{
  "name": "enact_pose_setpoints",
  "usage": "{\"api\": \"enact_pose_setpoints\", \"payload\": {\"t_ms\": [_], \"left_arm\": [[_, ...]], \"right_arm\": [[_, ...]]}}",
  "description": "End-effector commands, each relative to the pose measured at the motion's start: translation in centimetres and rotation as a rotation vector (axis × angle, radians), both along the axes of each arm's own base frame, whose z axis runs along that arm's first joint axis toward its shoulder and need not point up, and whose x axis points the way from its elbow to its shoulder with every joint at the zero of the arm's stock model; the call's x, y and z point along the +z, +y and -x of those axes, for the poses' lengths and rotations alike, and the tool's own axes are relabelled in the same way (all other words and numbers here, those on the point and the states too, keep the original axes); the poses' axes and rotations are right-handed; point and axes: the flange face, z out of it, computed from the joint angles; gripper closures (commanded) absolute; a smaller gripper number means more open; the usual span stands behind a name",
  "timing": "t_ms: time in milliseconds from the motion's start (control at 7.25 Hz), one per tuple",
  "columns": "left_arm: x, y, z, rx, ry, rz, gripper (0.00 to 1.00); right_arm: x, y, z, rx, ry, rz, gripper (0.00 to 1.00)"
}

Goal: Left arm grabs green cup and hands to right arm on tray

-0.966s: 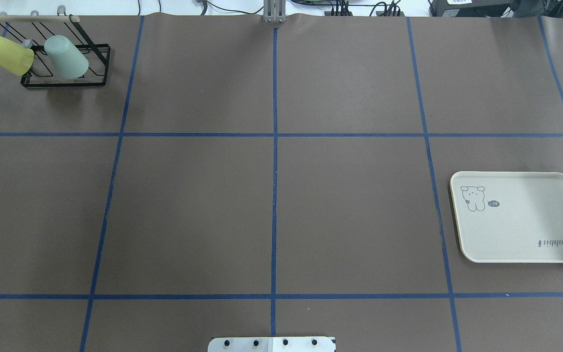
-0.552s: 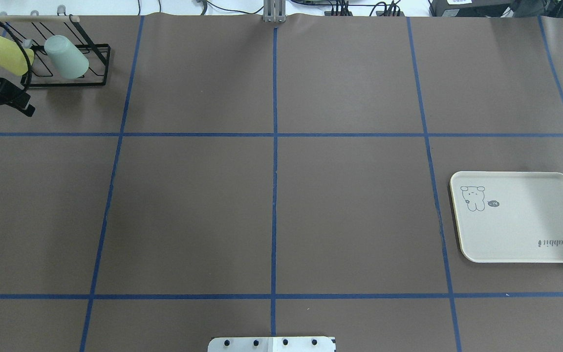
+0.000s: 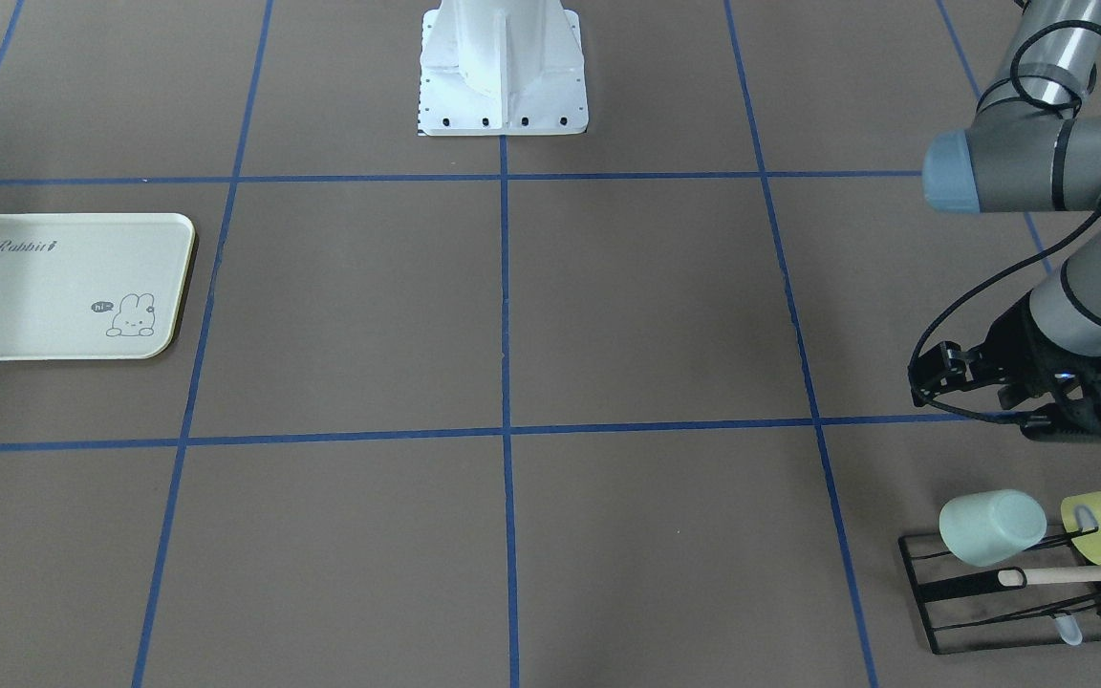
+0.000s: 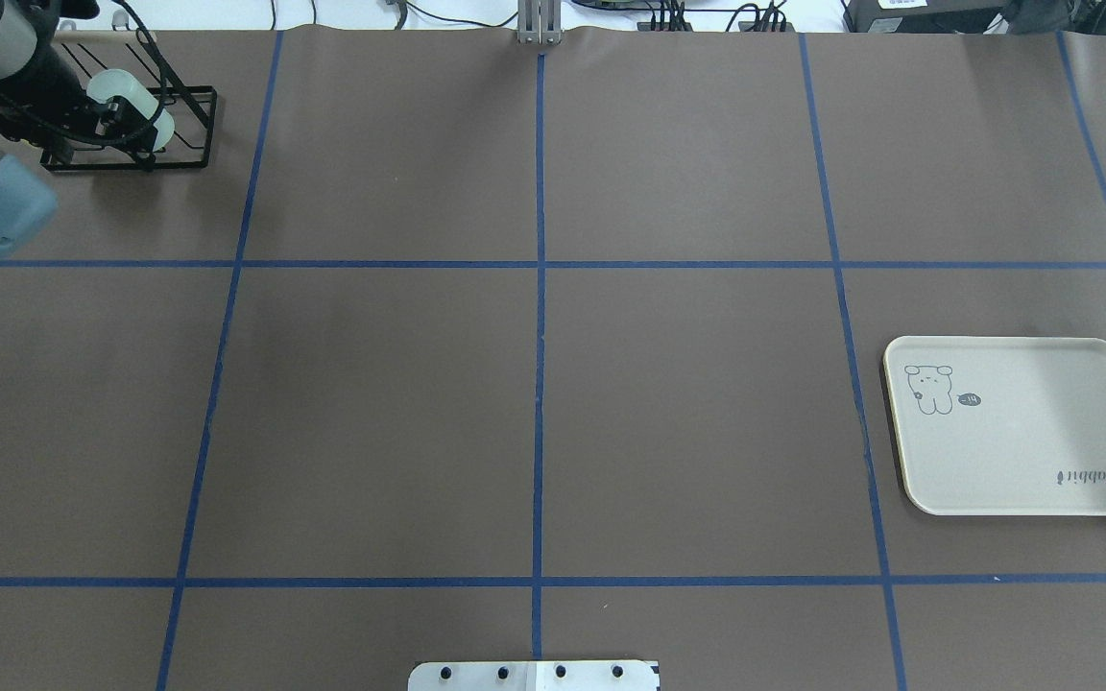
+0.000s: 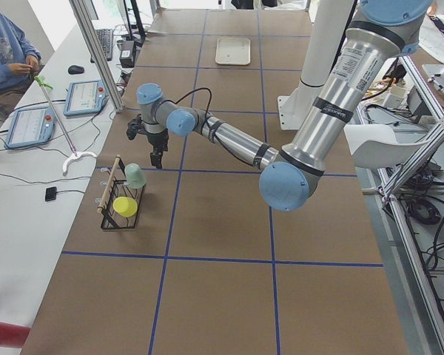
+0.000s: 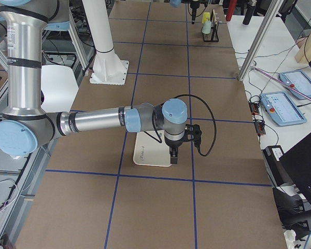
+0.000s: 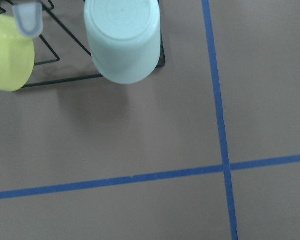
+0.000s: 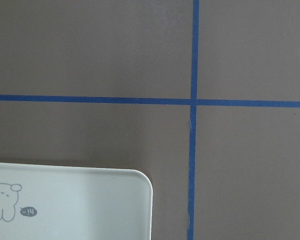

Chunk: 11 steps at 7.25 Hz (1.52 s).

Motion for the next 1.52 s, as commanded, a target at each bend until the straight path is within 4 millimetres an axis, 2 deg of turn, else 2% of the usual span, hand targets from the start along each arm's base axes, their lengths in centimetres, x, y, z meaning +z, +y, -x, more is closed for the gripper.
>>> {"api": "enact_pose_setpoints", "payload": {"t_ms": [0, 138, 414, 690, 828, 966, 1241, 1379], "left_arm": [[1.7, -1.5, -0.9, 0.004, -0.006, 0.001, 0.0], [3.2, -2.2, -1.3, 0.003, -0.013, 0.017, 0.0], [3.5, -4.5, -2.2, -0.004, -0.016, 0.027, 0.01], [4.2, -5.2, -1.5, -0.011, -0.023, 0.033, 0.01], [4.4, -5.5, -0.4, -0.009, -0.019, 0.005, 0.01], [4.3, -5.5, -0.5, -0.013, -0.018, 0.01, 0.01], [4.0, -6.0, 0.5, -0.031, -0.013, -0.007, 0.01], [5.1, -6.6, 1.2, -0.05, -0.028, -0.025, 0.01]], "right_arm": [[-0.4, 0.3, 0.0, -0.001, 0.0, -0.008, 0.01], [-0.4, 0.2, 0.0, -0.001, 0.001, -0.008, 0.01], [-0.7, 0.3, 0.0, -0.001, 0.0, -0.014, 0.01], [-1.2, 0.3, 0.0, -0.001, -0.001, -0.025, 0.0], [-1.3, 0.3, 0.0, -0.001, -0.001, -0.025, 0.01], [-1.3, 0.3, 0.0, -0.001, -0.001, -0.027, 0.01], [-1.4, 0.3, 0.0, -0.001, -0.001, -0.028, 0.01], [-1.4, 0.3, 0.0, -0.001, -0.001, -0.028, 0.01]]}}
